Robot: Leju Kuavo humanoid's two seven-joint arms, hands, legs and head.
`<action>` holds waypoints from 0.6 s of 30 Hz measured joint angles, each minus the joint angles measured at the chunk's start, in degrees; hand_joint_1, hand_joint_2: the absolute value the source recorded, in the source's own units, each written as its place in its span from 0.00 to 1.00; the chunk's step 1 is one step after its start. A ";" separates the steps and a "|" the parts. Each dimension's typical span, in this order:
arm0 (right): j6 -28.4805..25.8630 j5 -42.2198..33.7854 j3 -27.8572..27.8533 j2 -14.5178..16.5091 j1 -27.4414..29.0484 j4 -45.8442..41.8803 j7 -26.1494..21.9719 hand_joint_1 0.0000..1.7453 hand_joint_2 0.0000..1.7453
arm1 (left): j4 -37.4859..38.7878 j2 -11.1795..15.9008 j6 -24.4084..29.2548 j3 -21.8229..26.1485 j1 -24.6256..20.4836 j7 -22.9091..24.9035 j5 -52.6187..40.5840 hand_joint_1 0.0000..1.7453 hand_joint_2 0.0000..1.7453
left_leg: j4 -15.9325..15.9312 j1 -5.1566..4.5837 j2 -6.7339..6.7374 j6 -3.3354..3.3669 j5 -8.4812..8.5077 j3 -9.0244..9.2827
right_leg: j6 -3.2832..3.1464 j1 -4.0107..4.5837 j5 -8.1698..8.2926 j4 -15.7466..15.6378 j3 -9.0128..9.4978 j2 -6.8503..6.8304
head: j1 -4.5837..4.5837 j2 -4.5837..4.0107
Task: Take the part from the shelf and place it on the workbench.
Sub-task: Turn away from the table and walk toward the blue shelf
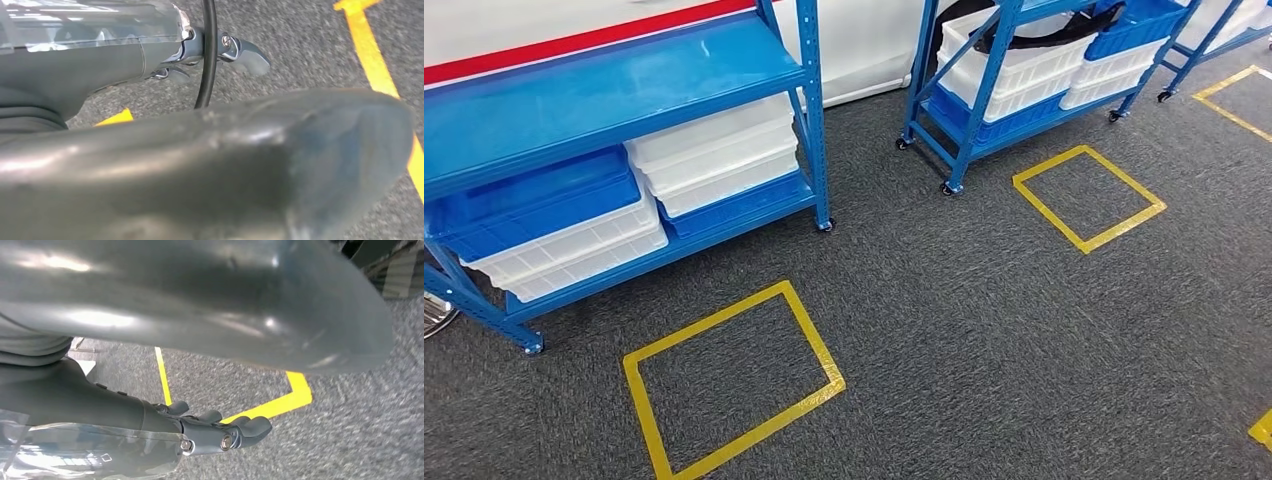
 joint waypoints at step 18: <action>-0.01 0.25 -0.69 0.97 0.41 0.00 0.04 0.00 0.00 | -0.02 -0.16 -0.01 0.97 -0.20 -0.30 -0.38 0.00 0.00 | 3.17 0.37 -6.94 -1.40 -1.35 -2.15 | -1.51 -0.72 1.56 0.04 -1.70 8.90 | -0.01 0.00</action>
